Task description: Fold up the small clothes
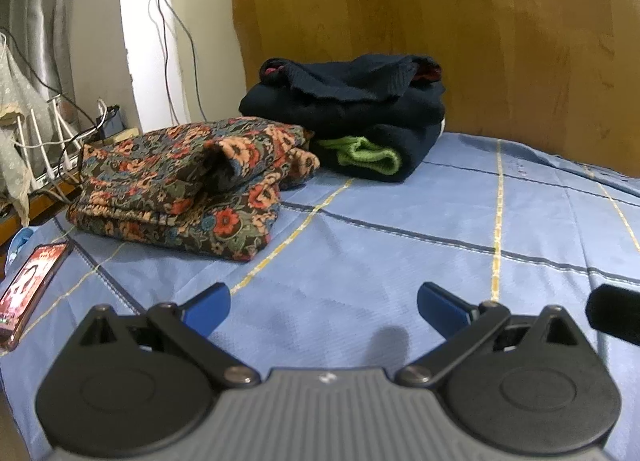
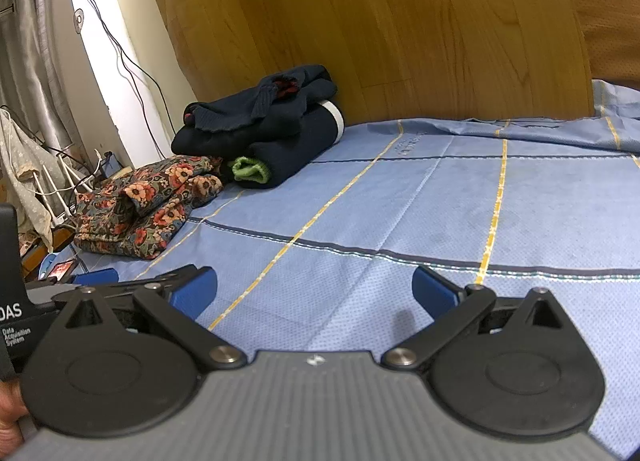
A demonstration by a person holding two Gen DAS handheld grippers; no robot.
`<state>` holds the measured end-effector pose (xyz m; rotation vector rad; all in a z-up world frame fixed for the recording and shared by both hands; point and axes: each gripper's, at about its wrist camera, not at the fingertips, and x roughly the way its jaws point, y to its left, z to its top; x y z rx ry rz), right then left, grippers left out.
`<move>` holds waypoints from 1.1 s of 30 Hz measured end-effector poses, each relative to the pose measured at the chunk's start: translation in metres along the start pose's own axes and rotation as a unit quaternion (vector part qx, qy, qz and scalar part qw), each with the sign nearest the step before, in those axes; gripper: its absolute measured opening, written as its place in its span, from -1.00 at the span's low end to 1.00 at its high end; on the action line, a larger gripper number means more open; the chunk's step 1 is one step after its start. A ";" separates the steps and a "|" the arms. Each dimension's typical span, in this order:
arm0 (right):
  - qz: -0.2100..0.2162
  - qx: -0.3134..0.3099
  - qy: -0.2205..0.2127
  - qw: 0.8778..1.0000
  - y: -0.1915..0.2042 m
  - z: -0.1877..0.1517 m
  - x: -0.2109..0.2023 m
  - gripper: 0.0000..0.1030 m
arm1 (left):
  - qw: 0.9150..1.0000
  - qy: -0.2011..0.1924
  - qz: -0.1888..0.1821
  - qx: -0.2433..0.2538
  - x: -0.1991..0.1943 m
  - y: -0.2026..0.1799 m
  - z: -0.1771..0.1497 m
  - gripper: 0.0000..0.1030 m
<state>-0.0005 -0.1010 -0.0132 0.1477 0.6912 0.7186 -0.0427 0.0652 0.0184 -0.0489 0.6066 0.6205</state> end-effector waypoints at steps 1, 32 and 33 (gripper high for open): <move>0.000 0.000 0.000 1.000 0.000 0.000 0.000 1.00 | 1.000 0.003 0.000 -0.001 0.001 0.000 0.000 1.00; 0.002 -0.001 0.001 1.000 -0.001 0.000 -0.001 1.00 | 1.000 0.001 0.004 -0.002 -0.002 0.001 -0.002 1.00; 0.002 -0.001 0.001 1.000 -0.001 0.000 -0.001 1.00 | 1.000 0.001 0.005 -0.002 -0.002 0.001 -0.002 1.00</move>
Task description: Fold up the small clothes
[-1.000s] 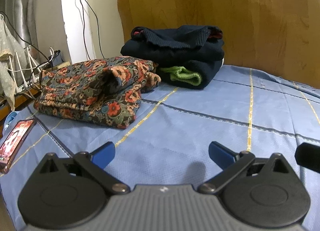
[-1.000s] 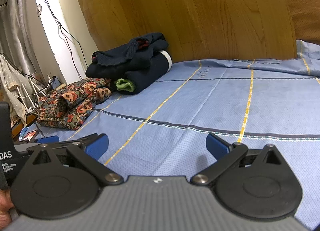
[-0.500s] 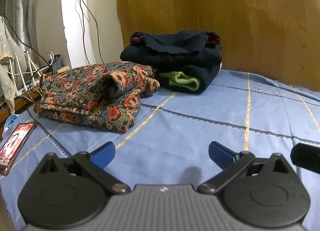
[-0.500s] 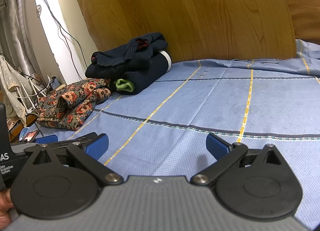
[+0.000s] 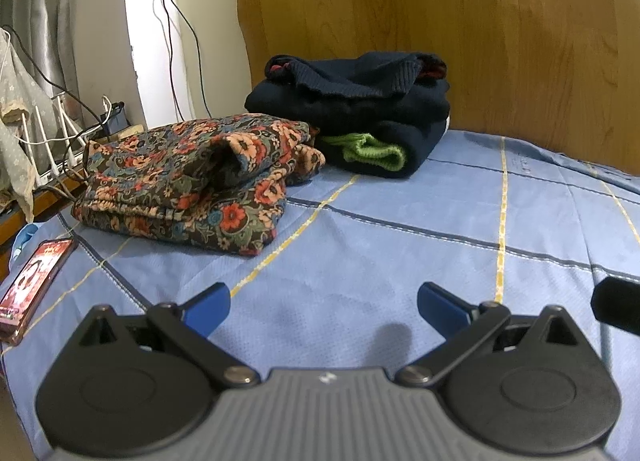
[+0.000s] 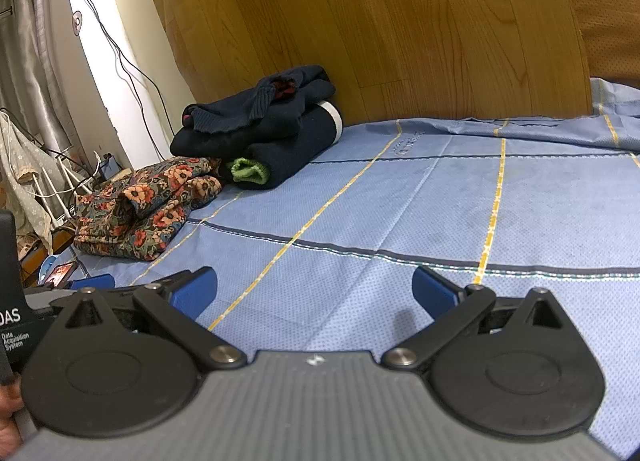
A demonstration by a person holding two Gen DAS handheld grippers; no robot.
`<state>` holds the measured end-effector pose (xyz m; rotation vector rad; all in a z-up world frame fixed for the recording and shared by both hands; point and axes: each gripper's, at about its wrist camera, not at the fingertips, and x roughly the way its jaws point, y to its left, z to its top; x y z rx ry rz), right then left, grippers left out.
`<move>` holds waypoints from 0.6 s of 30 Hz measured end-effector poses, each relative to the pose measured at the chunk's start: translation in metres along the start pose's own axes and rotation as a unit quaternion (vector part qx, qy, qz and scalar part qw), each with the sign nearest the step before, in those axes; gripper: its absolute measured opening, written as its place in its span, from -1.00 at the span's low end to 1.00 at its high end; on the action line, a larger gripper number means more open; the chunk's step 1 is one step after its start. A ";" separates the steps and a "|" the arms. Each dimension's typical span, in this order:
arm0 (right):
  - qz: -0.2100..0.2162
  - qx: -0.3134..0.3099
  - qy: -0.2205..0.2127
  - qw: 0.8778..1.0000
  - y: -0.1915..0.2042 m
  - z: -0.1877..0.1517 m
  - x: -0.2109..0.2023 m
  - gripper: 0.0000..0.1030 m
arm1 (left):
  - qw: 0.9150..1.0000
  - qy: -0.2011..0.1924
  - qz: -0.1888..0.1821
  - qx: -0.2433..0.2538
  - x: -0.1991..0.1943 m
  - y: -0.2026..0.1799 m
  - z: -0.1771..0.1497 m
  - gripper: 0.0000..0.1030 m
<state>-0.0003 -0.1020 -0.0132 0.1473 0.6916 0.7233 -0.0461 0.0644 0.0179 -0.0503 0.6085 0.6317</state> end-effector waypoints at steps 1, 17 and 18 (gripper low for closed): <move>0.000 0.000 0.000 1.000 0.000 0.000 0.000 1.00 | 1.000 0.000 0.001 0.000 -0.001 0.000 0.000 1.00; 0.000 0.001 -0.001 1.000 -0.001 0.001 0.000 1.00 | 1.000 0.001 0.024 0.013 0.000 -0.004 0.000 1.00; 0.000 0.001 -0.001 1.000 -0.001 0.001 0.000 1.00 | 1.000 0.002 0.024 0.013 0.000 -0.003 0.000 1.00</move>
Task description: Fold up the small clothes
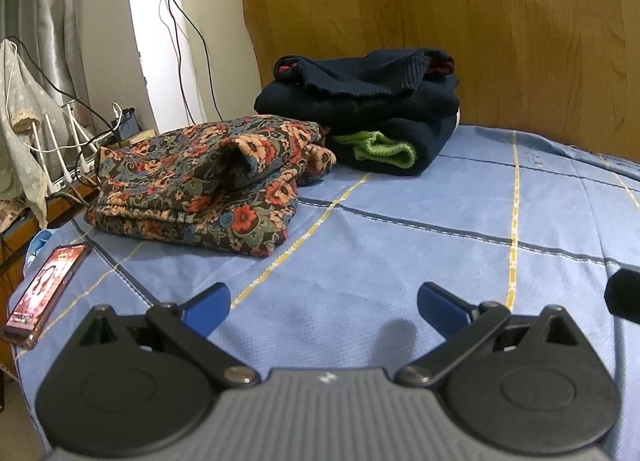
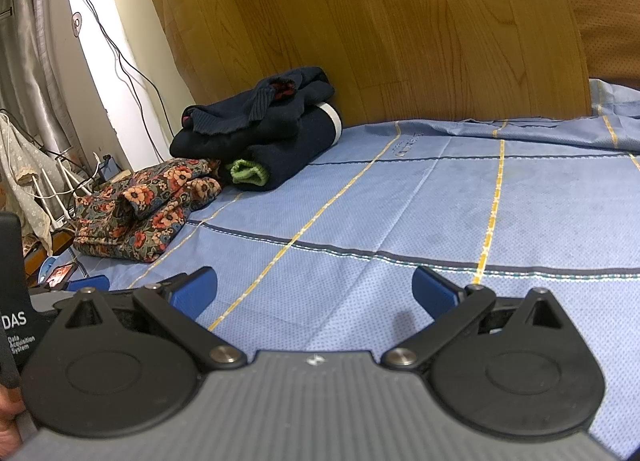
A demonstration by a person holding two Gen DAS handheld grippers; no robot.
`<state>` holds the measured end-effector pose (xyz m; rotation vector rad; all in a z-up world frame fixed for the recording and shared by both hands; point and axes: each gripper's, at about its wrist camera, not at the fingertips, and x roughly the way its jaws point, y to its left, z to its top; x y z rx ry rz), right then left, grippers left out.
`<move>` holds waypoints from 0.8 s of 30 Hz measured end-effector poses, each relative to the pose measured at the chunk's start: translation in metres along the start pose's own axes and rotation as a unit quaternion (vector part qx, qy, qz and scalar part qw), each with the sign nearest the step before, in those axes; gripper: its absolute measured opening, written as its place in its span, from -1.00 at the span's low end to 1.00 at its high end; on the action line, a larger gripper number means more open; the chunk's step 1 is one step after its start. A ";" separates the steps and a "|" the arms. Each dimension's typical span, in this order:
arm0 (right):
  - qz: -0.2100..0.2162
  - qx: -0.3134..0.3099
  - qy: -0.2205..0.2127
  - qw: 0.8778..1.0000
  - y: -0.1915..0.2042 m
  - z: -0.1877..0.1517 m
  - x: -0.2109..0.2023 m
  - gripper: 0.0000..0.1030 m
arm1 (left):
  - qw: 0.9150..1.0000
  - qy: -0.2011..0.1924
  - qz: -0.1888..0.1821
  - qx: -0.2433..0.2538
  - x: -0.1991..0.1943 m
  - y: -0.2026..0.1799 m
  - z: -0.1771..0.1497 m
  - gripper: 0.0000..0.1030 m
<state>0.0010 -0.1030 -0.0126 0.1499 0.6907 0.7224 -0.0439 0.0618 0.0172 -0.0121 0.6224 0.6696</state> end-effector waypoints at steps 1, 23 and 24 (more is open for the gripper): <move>0.000 0.000 0.000 1.000 0.000 0.000 0.000 1.00 | 1.000 0.002 0.000 -0.001 0.001 0.001 0.000 1.00; 0.001 0.000 0.000 1.000 0.000 0.000 0.000 1.00 | 1.000 0.014 -0.004 0.004 0.004 0.001 0.000 1.00; 0.001 0.000 0.000 1.000 0.000 0.000 0.000 1.00 | 1.000 0.014 -0.004 0.004 0.004 0.001 0.000 1.00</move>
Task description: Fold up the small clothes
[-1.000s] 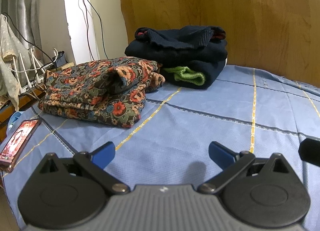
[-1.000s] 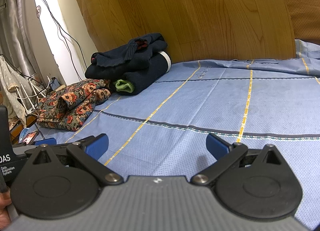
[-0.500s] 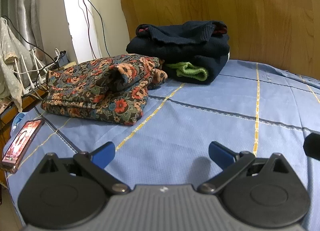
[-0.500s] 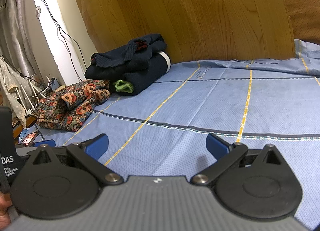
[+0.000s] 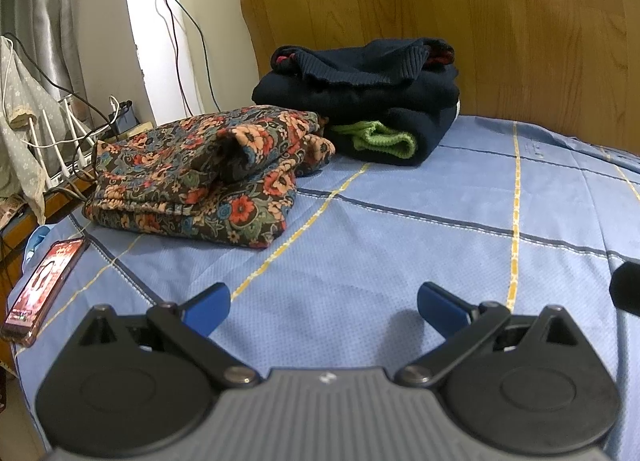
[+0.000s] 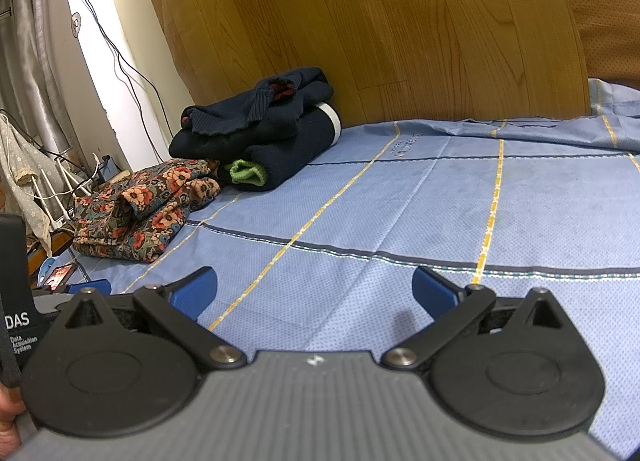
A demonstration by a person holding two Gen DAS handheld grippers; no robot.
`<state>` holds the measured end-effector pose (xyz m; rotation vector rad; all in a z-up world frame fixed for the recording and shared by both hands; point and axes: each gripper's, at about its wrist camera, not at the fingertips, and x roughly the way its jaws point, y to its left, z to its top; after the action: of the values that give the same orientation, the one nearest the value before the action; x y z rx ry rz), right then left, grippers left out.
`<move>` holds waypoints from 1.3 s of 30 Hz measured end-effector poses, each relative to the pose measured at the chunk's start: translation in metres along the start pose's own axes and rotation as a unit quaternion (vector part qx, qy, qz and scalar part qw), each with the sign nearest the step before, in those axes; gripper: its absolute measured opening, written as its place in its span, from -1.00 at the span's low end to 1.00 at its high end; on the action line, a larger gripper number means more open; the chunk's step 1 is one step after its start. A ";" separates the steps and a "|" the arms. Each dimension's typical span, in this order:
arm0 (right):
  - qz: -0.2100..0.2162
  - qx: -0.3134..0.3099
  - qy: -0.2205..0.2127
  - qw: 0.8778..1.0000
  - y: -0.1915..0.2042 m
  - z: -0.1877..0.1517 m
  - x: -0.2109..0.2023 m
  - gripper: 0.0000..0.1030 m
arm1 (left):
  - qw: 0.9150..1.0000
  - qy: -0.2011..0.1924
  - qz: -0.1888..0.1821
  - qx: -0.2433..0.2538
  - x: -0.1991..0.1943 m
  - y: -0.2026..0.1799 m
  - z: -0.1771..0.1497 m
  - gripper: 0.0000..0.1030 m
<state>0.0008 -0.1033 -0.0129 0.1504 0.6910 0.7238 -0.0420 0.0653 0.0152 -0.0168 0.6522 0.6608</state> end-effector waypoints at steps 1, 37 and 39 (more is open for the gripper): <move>0.000 0.000 0.000 1.000 0.000 0.000 0.000 1.00 | 1.000 0.001 0.001 0.000 0.000 0.000 0.000 1.00; 0.000 0.001 0.000 1.000 0.000 0.000 0.000 1.00 | 1.000 0.007 0.002 0.003 0.003 -0.001 0.000 1.00; 0.000 0.001 0.000 1.000 0.000 0.000 0.000 1.00 | 1.000 0.007 0.002 0.003 0.003 -0.001 0.000 1.00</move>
<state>0.0010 -0.1034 -0.0128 0.1515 0.6910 0.7230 -0.0397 0.0661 0.0129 -0.0145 0.6688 0.6627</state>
